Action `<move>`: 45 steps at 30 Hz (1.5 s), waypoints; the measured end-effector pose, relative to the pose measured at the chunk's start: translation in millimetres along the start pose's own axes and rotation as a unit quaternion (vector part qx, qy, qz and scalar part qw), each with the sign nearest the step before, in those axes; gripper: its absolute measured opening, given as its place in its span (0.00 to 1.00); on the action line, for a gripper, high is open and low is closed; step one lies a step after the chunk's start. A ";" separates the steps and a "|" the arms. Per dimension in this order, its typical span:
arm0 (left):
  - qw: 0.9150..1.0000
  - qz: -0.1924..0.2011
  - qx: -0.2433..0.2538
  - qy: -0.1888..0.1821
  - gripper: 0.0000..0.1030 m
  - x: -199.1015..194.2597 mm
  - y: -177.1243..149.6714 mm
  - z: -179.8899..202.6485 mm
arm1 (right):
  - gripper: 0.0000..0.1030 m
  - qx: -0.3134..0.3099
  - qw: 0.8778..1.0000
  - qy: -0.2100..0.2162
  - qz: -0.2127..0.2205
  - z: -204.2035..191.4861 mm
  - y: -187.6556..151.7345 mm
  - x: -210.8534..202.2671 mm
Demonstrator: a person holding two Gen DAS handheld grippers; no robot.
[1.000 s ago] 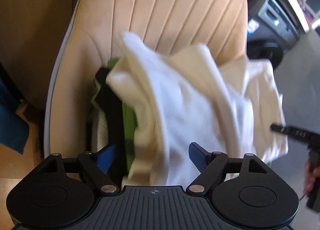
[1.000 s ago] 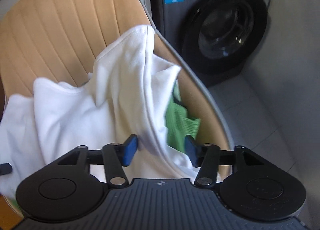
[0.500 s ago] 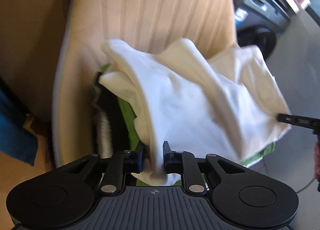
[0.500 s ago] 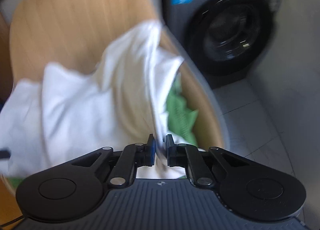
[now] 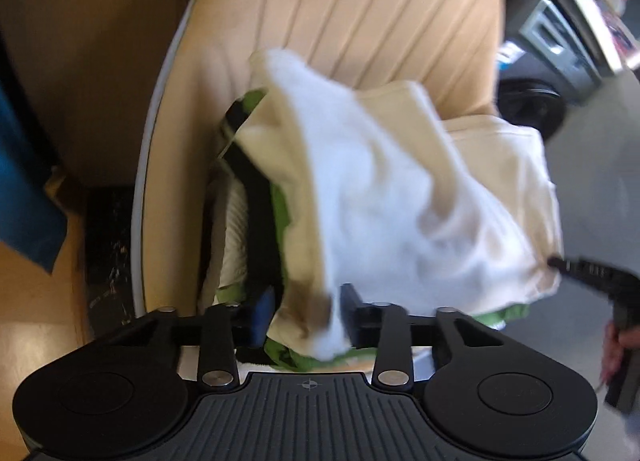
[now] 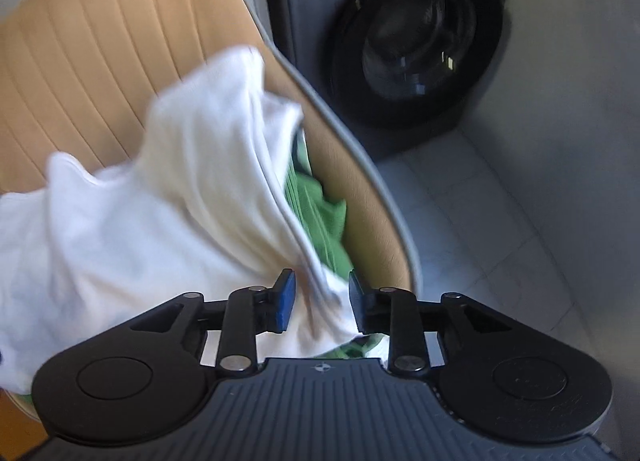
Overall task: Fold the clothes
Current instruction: 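Lower the top onto the clothes stack and open both grippers, then press the top flat on the stack with both grippers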
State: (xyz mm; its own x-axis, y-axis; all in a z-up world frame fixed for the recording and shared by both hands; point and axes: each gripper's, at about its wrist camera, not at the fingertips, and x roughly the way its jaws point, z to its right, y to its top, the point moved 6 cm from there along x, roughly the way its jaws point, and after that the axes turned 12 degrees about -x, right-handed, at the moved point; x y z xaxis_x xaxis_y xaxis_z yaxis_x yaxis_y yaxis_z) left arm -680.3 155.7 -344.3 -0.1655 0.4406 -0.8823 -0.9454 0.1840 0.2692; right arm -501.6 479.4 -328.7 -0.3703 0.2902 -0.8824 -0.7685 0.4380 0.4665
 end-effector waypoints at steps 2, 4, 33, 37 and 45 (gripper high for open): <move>0.999 0.024 0.026 -0.018 0.22 -17.6 7.3 15.5 | 0.29 -0.017 0.999 0.007 0.037 -3.7 18.3 -17.2; 0.997 0.047 0.046 -0.041 0.25 -25.0 18.5 34.6 | 0.32 -0.035 0.997 0.025 0.067 -10.3 39.9 -22.9; 0.998 0.013 0.052 0.018 0.62 72.1 51.6 51.3 | 0.63 -0.090 0.994 -0.009 0.065 -38.5 77.5 53.1; 0.988 0.023 0.154 0.019 0.90 63.2 30.5 88.7 | 0.69 -0.106 0.992 0.036 0.056 -78.1 61.5 26.1; 0.984 -0.005 0.159 0.084 0.99 90.3 18.8 81.6 | 0.74 -0.127 0.991 0.029 -0.041 -99.9 33.3 62.3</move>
State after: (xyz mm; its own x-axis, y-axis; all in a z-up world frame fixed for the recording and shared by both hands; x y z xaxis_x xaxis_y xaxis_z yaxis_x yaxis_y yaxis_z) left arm -690.1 270.6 -387.4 -0.2266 0.2913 -0.9294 -0.8161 0.4641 0.3444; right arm -602.3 427.1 -374.2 -0.3253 0.2103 -0.9219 -0.9008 0.2277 0.3698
